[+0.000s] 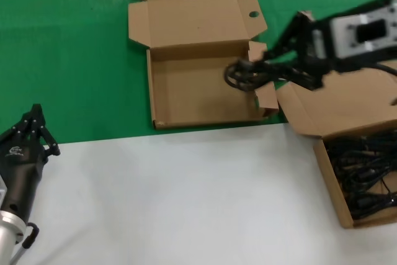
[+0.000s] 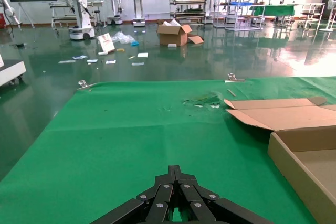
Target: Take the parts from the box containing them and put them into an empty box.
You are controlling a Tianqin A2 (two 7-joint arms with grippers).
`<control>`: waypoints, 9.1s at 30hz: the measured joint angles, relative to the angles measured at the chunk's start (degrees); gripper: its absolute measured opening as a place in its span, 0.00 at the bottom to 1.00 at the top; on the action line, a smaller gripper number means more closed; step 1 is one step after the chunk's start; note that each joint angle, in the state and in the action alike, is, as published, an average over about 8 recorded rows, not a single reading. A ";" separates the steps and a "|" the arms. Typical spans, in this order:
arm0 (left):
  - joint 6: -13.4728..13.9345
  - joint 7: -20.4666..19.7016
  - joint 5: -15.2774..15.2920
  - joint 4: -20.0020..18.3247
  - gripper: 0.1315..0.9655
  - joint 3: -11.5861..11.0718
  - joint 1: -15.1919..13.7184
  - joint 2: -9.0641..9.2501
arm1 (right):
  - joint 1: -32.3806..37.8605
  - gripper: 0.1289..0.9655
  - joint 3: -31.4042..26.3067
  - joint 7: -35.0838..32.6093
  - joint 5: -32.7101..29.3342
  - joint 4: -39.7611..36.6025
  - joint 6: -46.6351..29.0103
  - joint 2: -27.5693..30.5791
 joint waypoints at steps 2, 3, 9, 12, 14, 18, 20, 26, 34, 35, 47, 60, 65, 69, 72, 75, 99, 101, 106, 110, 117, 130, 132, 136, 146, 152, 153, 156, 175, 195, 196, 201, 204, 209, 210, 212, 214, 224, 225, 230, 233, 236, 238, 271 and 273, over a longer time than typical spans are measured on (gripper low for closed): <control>0.00 0.00 0.00 0.00 0.01 0.00 0.00 0.00 | 0.59 0.02 -1.16 -0.02 -1.49 -1.76 1.64 -2.54; 0.00 0.00 0.00 0.00 0.01 0.00 0.00 0.00 | 0.86 0.02 -1.75 -0.10 -2.24 -2.83 2.54 -3.89; 0.00 0.00 0.00 0.00 0.01 0.00 0.00 0.00 | 2.04 0.02 -4.59 -1.20 -5.54 -10.24 7.73 -11.06; 0.00 0.00 0.00 0.00 0.01 0.00 0.00 0.00 | 2.53 0.02 -5.60 -2.46 -6.52 -14.45 10.26 -14.12; 0.00 0.00 0.00 0.00 0.01 0.00 0.00 0.00 | 2.84 0.02 -6.19 -3.72 -7.02 -17.49 12.09 -16.06; 0.00 0.00 0.00 0.00 0.01 0.00 0.00 0.00 | 3.32 0.02 -7.10 -6.85 -7.69 -23.78 16.03 -19.70; 0.00 0.00 0.00 0.00 0.01 0.00 0.00 0.00 | 3.47 0.02 -7.42 -8.33 -7.88 -26.61 17.79 -21.20; 0.00 0.00 0.00 0.00 0.01 0.00 0.00 0.00 | 3.55 0.03 -8.23 -11.45 -8.08 -32.91 21.24 -24.24; 0.00 0.00 0.00 0.00 0.01 0.00 0.00 0.00 | 2.97 0.10 -8.49 -13.22 -7.49 -35.57 22.89 -25.24; 0.00 0.00 0.00 0.00 0.01 0.00 0.00 0.00 | 2.76 0.11 -8.34 -13.18 -7.25 -35.28 22.96 -25.07; 0.00 -0.02 0.01 0.00 0.01 0.00 0.00 0.00 | -8.25 0.27 -0.87 -6.22 1.43 -20.12 25.44 -18.19; 0.00 -0.01 0.01 0.00 0.02 0.00 0.00 0.00 | -13.26 0.60 2.29 -3.44 4.93 -15.15 27.73 -16.33; 0.00 -0.01 0.01 0.00 0.07 0.00 0.00 0.00 | -14.99 0.75 3.14 -3.54 5.79 -14.63 29.57 -16.68; 0.00 -0.01 0.01 0.00 0.09 0.00 0.00 0.00 | -17.16 0.81 4.21 -3.68 6.87 -13.99 31.88 -17.12; 0.00 -0.01 0.01 0.00 0.15 0.00 0.00 0.00 | -18.99 0.87 5.13 -3.79 7.79 -13.44 33.86 -17.50; 0.00 -0.01 0.01 0.00 0.21 0.00 0.00 0.00 | -20.91 0.91 6.08 -3.91 8.75 -12.87 35.92 -17.89; 0.00 0.02 0.00 0.00 0.73 0.00 0.00 0.00 | -36.53 1.00 13.81 -4.87 16.54 -8.23 52.62 -21.07; 0.00 0.02 0.00 0.00 0.77 0.00 0.00 0.00 | -37.83 1.00 14.45 -4.95 17.19 -7.85 54.01 -21.33; 0.00 0.02 0.00 0.00 0.88 0.00 0.00 0.00 | -41.08 1.00 16.07 -5.14 18.82 -6.88 57.50 -21.99; 0.00 0.01 0.00 0.00 0.92 0.00 0.00 0.00 | -43.68 1.00 17.36 -5.30 20.11 -6.11 60.27 -22.52; 0.00 0.01 -0.01 0.00 0.99 0.00 0.00 0.00 | -48.28 1.00 19.62 -5.58 22.38 -4.76 65.14 -23.46; 0.00 0.01 -0.01 0.00 1.00 0.00 0.00 0.00 | -56.76 1.00 23.81 -6.09 26.63 -2.23 74.23 -25.18; 0.00 0.01 -0.01 0.00 1.00 0.00 0.00 0.00 | -57.96 1.00 24.41 -6.17 27.23 -1.87 75.52 -25.42; 0.00 0.01 -0.01 0.00 1.00 0.00 0.00 0.00 | -59.60 1.00 25.22 -6.27 28.04 -1.38 77.28 -25.75; 0.00 0.01 -0.01 0.00 1.00 0.00 0.00 0.00 | -60.09 1.00 25.47 -6.30 28.29 -1.24 77.83 -25.86; 0.00 0.01 -0.01 0.00 1.00 0.00 0.00 0.00 | -60.09 1.00 25.47 -6.30 28.30 -1.24 77.83 -25.86; 0.00 0.02 -0.01 0.00 1.00 0.00 0.00 0.00 | -60.09 1.00 25.47 -6.30 28.30 -1.24 77.83 -25.86; 0.00 0.02 -0.01 0.00 1.00 0.00 0.00 0.00 | -60.09 1.00 25.47 -6.30 28.30 -1.24 77.83 -25.86; 0.00 0.02 -0.01 0.00 1.00 0.00 0.00 0.00 | -60.09 1.00 25.47 -6.29 28.30 -1.24 77.83 -25.86; 0.00 0.01 -0.01 0.00 1.00 0.00 0.00 0.00 | -60.09 1.00 25.47 -6.29 28.30 -1.24 77.83 -25.86; 0.00 0.01 -0.01 0.00 1.00 0.00 0.00 0.00 | -60.09 1.00 25.47 -6.29 28.30 -1.24 77.83 -25.86; 0.00 0.01 -0.01 0.00 1.00 0.00 0.00 0.00 | -60.09 1.00 25.47 -6.29 28.30 -1.24 77.83 -25.86; 0.00 0.01 -0.01 0.00 1.00 0.00 0.00 0.00 | -60.09 1.00 25.47 -6.29 28.30 -1.24 77.83 -25.86; 0.00 0.01 -0.01 0.00 1.00 0.00 0.00 0.00 | -60.09 1.00 25.47 -6.29 28.30 -1.24 77.83 -25.86; 0.00 0.01 -0.01 0.00 1.00 0.00 0.00 0.00 | -60.09 1.00 25.47 -6.29 28.30 -1.24 77.83 -25.86; 0.00 0.01 -0.01 0.00 1.00 0.00 0.00 0.00 | -60.09 1.00 25.47 -6.29 28.30 -1.24 77.83 -25.86; 0.00 0.01 -0.01 0.00 1.00 0.00 0.00 0.00 | -60.09 1.00 25.47 -6.29 28.30 -1.24 77.83 -25.86; 0.00 0.01 -0.01 0.00 1.00 0.00 0.00 0.00 | -60.09 1.00 25.47 -6.29 28.30 -1.24 77.83 -25.86; 0.00 0.01 -0.01 0.00 1.00 0.00 0.00 0.00 | -60.09 1.00 25.47 -6.29 28.30 -1.24 77.83 -25.86; 0.00 0.01 -0.01 0.00 1.00 0.00 0.00 0.00 | -60.09 1.00 25.47 -6.29 28.30 -1.24 77.83 -25.86; 0.00 0.01 -0.01 0.00 1.00 0.00 0.00 0.00 | -60.09 1.00 25.47 -6.29 28.30 -1.24 77.83 -25.86; 0.00 0.01 -0.01 0.00 1.00 0.00 0.00 0.00 | -60.09 1.00 25.47 -6.29 28.30 -1.24 77.83 -25.86; 0.00 0.01 -0.01 0.00 1.00 0.00 0.00 0.00 | -60.09 1.00 25.47 -6.29 28.30 -1.24 77.83 -25.86; 0.00 0.01 -0.01 0.00 1.00 0.00 0.00 0.00 | -60.09 1.00 25.47 -6.29 28.30 -1.24 77.83 -25.86; 0.00 0.01 -0.01 0.00 1.00 0.00 0.00 0.00 | -60.09 1.00 25.47 -6.29 28.30 -1.24 77.83 -25.86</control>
